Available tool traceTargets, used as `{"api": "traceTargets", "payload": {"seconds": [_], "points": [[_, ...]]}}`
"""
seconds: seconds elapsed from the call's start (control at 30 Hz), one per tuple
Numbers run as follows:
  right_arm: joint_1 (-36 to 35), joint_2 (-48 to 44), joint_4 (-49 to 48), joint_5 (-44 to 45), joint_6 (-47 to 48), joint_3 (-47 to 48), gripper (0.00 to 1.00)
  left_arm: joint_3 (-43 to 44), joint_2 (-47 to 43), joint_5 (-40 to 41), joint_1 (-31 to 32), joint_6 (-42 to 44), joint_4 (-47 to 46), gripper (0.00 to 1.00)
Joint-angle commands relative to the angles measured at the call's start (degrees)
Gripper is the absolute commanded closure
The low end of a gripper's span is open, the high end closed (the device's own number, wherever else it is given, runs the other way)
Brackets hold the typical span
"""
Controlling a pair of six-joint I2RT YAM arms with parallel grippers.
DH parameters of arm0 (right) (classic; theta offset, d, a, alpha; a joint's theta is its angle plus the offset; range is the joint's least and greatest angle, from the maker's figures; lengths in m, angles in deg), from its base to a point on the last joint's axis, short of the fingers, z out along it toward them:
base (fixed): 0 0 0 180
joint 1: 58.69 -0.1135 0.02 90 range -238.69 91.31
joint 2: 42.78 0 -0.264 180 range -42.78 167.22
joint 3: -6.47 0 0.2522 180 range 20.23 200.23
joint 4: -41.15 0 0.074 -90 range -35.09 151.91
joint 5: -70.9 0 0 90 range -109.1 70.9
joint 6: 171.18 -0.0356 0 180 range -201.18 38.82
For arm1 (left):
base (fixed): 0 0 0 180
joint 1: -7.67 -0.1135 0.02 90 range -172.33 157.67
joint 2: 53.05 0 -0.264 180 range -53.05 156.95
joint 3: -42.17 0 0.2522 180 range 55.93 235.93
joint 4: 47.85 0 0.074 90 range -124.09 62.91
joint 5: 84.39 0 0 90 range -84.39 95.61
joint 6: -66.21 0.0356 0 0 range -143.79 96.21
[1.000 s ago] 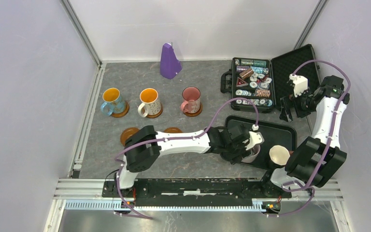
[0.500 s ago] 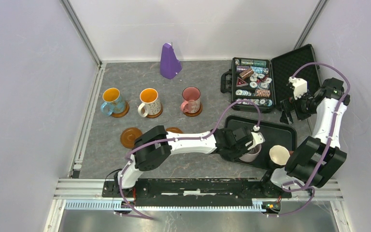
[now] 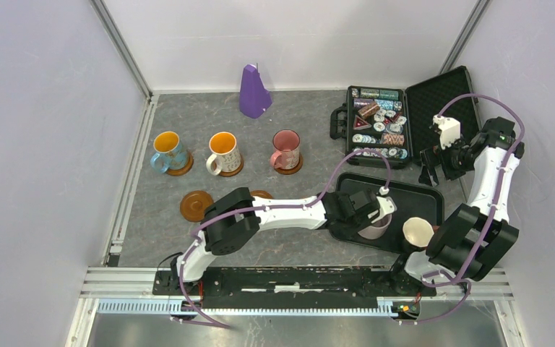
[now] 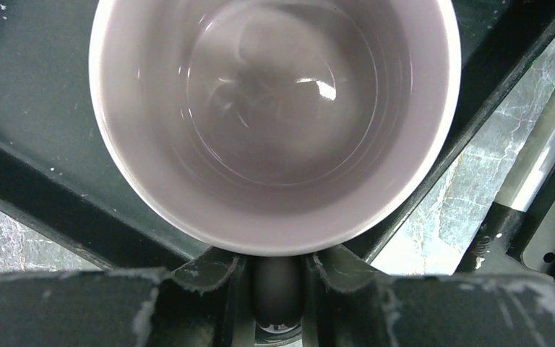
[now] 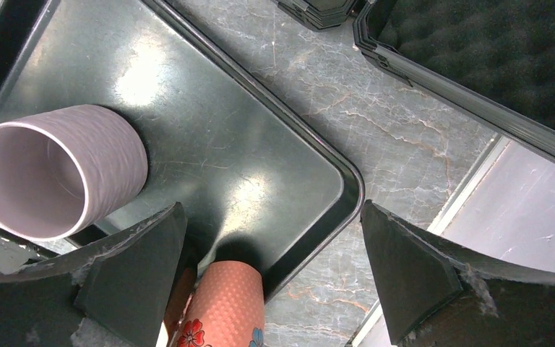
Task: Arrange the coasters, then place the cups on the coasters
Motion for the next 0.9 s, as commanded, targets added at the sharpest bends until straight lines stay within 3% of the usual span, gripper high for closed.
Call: {"api": "traceTargets", "payload": {"seconds": [0.0, 0.33, 0.47, 0.7, 0.87], "points": [[0.3, -0.3, 0.0, -2.3, -0.4, -0.1, 0.02, 0.3, -5.4, 2.7, -0.7, 0.0, -6.1, 0.98], [0.3, 0.7, -0.1, -3.2, -0.7, 0.4, 0.02, -4.7, -15.6, 0.0, -3.2, 2.6, -17.0, 0.98], [0.3, 1.0, 0.1, -4.2, -0.5, 0.6, 0.02, -7.2, -21.2, -5.9, -7.0, 3.8, -14.0, 0.98], [-0.8, 2.8, -0.4, -6.1, -2.5, 1.5, 0.02, -19.2, -35.8, -21.9, -20.2, 6.8, -3.1, 0.98], [-3.4, 4.7, -1.5, -5.8, -4.7, 3.2, 0.02, -31.1, -48.1, -24.7, -29.7, 13.8, 3.2, 0.98]]}}
